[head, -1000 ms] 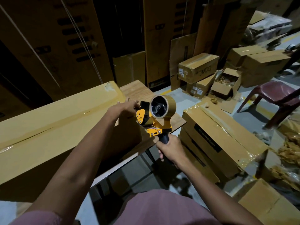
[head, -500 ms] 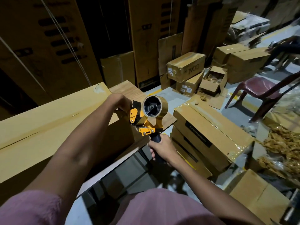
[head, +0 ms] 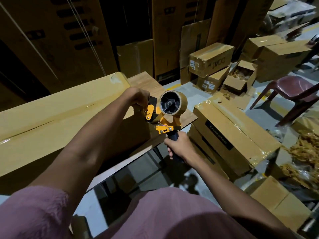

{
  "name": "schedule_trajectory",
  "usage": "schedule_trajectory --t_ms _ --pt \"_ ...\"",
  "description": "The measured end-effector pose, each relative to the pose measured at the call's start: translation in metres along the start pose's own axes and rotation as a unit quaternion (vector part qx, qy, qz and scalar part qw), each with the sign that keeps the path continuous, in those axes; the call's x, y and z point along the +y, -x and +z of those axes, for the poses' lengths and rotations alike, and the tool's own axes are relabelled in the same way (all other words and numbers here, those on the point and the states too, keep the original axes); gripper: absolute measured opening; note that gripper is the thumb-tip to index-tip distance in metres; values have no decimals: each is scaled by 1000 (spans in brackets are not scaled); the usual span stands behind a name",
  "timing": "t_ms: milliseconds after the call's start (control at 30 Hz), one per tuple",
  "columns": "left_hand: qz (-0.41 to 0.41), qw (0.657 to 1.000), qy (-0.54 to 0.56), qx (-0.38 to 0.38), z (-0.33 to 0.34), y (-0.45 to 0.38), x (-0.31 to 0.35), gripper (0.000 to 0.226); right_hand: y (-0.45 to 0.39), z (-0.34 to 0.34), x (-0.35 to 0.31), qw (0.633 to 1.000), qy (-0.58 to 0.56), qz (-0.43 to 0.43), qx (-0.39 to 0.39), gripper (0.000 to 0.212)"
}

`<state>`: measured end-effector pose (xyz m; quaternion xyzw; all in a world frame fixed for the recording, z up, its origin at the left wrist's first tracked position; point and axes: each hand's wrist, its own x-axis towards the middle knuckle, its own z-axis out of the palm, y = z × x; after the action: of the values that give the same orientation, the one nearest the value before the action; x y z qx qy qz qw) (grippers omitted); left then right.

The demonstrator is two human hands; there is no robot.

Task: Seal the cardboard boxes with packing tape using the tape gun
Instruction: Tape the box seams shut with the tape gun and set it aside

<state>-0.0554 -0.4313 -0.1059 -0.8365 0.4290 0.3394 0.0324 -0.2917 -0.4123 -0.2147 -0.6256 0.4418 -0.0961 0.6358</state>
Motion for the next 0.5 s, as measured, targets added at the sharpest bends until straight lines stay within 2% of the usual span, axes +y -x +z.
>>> schedule_trajectory --t_ms 167,333,500 --pt "14 1000 1 11 3 3 -1 34 -2 6 5 1000 1 0 17 19" --pt "22 999 5 23 5 7 0 27 -1 3 3 1000 -24 8 1 9" --pt "16 1000 19 -2 5 6 3 28 3 3 3 998 -48 32 -16 16"
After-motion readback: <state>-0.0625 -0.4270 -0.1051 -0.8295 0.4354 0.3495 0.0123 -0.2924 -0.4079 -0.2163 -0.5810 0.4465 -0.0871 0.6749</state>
